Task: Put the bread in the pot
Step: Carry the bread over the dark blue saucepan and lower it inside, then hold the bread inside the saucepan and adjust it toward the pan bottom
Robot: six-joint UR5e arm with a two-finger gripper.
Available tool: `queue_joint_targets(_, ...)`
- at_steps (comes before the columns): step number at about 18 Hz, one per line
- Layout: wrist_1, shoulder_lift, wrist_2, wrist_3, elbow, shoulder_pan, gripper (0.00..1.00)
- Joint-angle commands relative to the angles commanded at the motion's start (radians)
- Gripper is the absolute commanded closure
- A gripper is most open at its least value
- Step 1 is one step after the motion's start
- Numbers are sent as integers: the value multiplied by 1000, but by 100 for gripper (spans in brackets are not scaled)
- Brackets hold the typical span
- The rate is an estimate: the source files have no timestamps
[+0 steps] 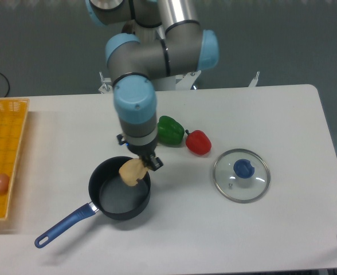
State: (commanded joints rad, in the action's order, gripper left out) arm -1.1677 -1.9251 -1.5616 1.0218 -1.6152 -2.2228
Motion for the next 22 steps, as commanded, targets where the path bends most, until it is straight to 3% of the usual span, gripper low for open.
queue_joint_targets(2, 28, -14, -2, -22, -8, 15, 75)
queue_joint_targets(18, 66, -58, -6, -69, -23, 43, 75)
queue_joint_targets(19, 68, -58, -6, -69, -23, 41, 73)
queue_joint_targets(22, 69, -60, -6, -68, -23, 41, 48)
